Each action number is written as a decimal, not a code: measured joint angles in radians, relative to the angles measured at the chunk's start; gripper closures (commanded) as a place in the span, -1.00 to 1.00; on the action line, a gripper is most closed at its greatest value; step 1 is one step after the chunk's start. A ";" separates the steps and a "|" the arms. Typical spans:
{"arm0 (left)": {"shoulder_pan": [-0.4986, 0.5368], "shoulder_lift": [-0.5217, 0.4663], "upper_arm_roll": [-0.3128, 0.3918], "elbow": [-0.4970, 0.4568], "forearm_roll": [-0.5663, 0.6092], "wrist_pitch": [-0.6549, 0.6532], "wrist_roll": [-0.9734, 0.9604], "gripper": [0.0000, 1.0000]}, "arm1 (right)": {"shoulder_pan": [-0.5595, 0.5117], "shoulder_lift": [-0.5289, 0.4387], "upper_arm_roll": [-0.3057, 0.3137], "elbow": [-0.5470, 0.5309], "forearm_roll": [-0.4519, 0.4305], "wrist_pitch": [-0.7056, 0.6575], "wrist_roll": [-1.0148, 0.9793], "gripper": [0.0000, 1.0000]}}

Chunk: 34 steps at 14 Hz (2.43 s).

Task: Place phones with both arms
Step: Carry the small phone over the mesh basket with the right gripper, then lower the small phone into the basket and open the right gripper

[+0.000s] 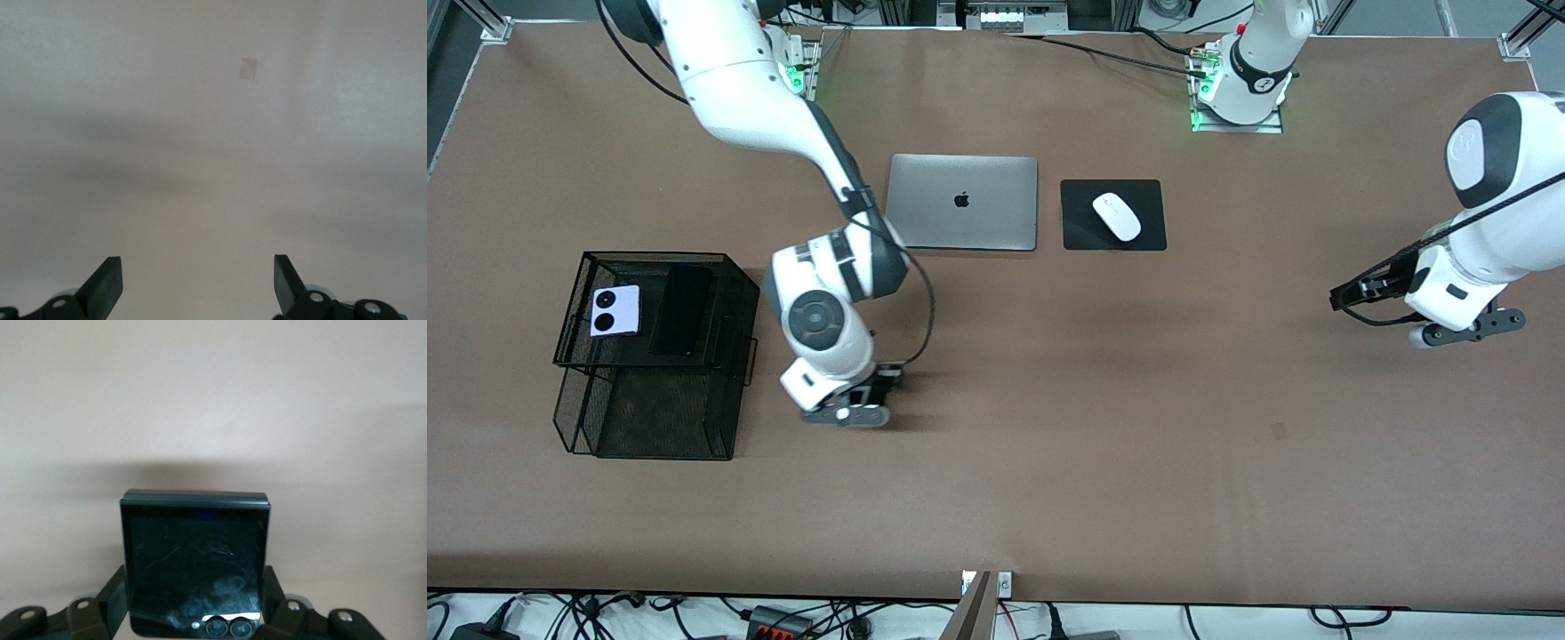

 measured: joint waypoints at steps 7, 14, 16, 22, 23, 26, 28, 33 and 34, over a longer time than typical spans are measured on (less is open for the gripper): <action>-0.003 -0.001 -0.002 0.018 0.000 0.012 0.000 -1.00 | -0.071 -0.083 -0.153 0.001 0.007 -0.196 -0.282 0.29; -0.004 -0.005 0.029 0.026 0.007 0.097 0.003 -1.00 | -0.266 -0.103 -0.154 0.000 0.056 -0.230 -0.522 0.28; -0.040 -0.034 0.062 0.022 0.007 0.089 0.011 -1.00 | -0.299 -0.103 -0.154 -0.003 0.065 -0.232 -0.535 0.28; -0.080 -0.100 0.079 0.073 0.015 -0.176 0.014 -1.00 | -0.349 -0.073 -0.150 -0.017 0.092 -0.201 -0.542 0.27; -0.081 -0.099 0.079 0.084 0.017 -0.208 0.014 -1.00 | -0.350 -0.061 -0.149 -0.018 0.106 -0.193 -0.542 0.25; -0.083 -0.099 0.079 0.115 0.017 -0.251 0.015 -1.00 | -0.349 -0.033 -0.143 -0.032 0.136 -0.174 -0.542 0.13; -0.081 -0.099 0.080 0.125 0.017 -0.253 0.016 -1.00 | -0.350 -0.028 -0.143 -0.047 0.137 -0.156 -0.542 -0.98; -0.076 -0.092 0.073 0.125 0.006 -0.254 0.018 -1.00 | -0.350 -0.030 -0.143 -0.054 0.141 -0.132 -0.542 -1.00; -0.076 -0.091 0.062 0.126 0.005 -0.254 0.018 -1.00 | -0.350 -0.040 -0.143 -0.050 0.141 -0.133 -0.542 -1.00</action>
